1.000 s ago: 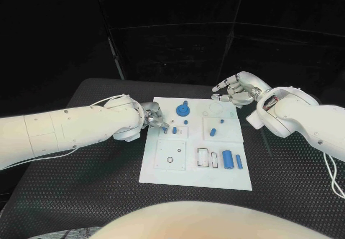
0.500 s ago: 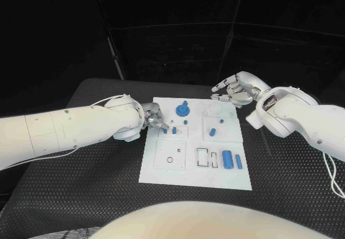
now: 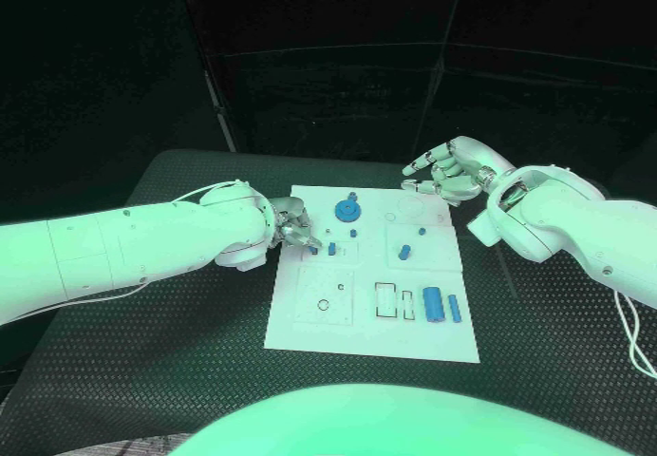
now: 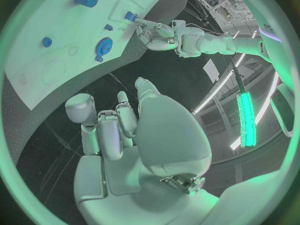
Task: Assemble the parts on the task board
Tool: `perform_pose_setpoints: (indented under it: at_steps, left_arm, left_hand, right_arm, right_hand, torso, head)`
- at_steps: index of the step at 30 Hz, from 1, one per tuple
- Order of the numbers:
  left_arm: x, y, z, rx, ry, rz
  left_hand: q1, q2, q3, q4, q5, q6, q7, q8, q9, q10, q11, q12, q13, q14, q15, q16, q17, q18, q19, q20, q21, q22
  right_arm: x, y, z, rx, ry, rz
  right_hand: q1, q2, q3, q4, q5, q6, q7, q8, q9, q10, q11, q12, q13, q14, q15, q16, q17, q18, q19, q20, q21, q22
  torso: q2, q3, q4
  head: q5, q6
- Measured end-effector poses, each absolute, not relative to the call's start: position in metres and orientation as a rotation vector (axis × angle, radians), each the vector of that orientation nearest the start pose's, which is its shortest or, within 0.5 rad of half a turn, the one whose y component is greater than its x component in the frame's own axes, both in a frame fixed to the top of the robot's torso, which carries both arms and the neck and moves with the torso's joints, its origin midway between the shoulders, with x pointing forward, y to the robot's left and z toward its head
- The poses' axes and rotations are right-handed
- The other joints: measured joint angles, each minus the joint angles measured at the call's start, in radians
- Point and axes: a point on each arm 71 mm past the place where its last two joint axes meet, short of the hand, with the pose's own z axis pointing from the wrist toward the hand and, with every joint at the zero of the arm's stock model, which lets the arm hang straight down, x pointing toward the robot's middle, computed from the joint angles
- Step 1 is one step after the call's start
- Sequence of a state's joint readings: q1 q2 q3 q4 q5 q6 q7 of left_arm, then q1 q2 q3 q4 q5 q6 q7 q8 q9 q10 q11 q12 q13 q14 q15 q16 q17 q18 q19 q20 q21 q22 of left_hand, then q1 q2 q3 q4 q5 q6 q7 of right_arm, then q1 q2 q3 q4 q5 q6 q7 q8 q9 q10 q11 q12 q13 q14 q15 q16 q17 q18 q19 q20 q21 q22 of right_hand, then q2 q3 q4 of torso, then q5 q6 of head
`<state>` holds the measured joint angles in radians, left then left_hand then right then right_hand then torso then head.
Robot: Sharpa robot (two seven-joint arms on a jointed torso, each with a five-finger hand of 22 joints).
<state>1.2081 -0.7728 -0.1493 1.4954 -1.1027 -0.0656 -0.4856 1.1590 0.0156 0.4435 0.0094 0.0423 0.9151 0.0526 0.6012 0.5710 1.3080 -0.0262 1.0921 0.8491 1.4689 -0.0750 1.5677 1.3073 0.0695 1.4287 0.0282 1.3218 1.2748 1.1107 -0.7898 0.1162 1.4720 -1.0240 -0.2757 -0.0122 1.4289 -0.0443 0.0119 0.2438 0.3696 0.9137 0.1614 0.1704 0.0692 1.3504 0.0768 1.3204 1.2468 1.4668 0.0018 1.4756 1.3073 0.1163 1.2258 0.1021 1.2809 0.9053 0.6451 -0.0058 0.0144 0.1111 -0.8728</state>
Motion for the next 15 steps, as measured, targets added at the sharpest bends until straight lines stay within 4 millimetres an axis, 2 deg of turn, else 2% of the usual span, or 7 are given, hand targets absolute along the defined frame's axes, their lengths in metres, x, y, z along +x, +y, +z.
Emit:
perform_pose_setpoints:
  at_steps: [15]
  left_arm:
    - [0.4692, 0.1940, -0.2527, -0.192, 2.246, -0.417]
  left_hand:
    - [-0.001, -0.001, 0.000, 0.000, 0.003, 0.002, 0.002, 0.000, 0.001, 0.000, 0.000, 0.000, -0.001, 0.000, 0.000, 0.000, 0.000, 0.000, 0.000, 0.000, 0.000, 0.000]
  right_arm:
    - [0.4991, -0.1905, -0.1790, 0.287, 1.710, 0.986]
  right_hand:
    - [0.000, 0.000, 0.000, 0.000, 0.000, 0.000, 0.000, 0.000, 0.000, 0.000, 0.000, 0.000, 0.000, 0.000, 0.000, 0.000, 0.001, 0.000, 0.000, 0.000, 0.000, 0.000]
  torso:
    - [0.000, 0.0000, 0.0005]
  head:
    - [0.001, 0.000]
